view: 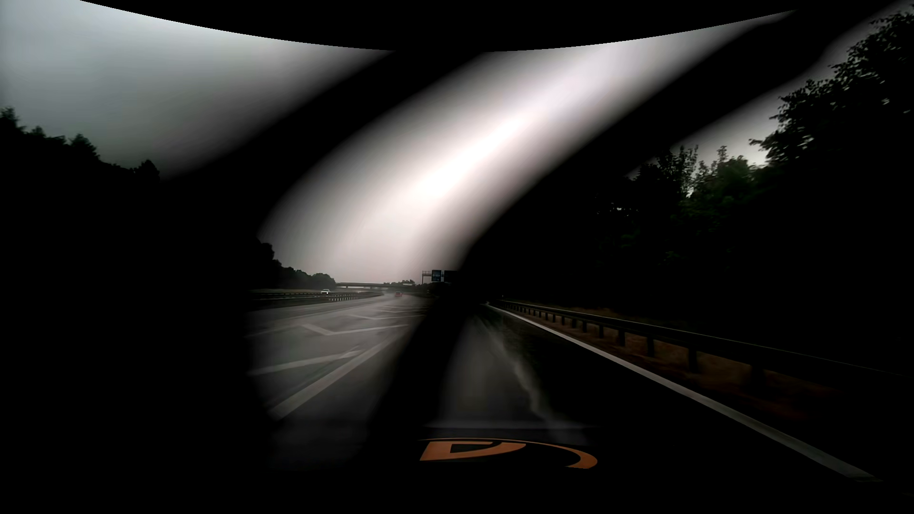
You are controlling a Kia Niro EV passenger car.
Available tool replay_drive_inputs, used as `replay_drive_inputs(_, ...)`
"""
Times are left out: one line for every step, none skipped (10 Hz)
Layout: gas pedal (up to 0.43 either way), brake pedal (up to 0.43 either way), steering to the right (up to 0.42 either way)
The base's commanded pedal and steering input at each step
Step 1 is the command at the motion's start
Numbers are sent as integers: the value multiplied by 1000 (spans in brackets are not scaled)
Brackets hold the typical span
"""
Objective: Follow the waypoints while adhering to traffic rules and regulations
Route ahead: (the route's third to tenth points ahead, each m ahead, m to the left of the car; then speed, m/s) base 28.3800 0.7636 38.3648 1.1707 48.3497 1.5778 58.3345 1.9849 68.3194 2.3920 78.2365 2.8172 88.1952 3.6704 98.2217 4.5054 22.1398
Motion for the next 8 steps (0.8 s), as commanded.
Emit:
replay_drive_inputs(169,0,-7)
replay_drive_inputs(157,0,-7)
replay_drive_inputs(157,0,-7)
replay_drive_inputs(150,0,-7)
replay_drive_inputs(150,0,-7)
replay_drive_inputs(138,0,-7)
replay_drive_inputs(138,0,-7)
replay_drive_inputs(138,0,-7)
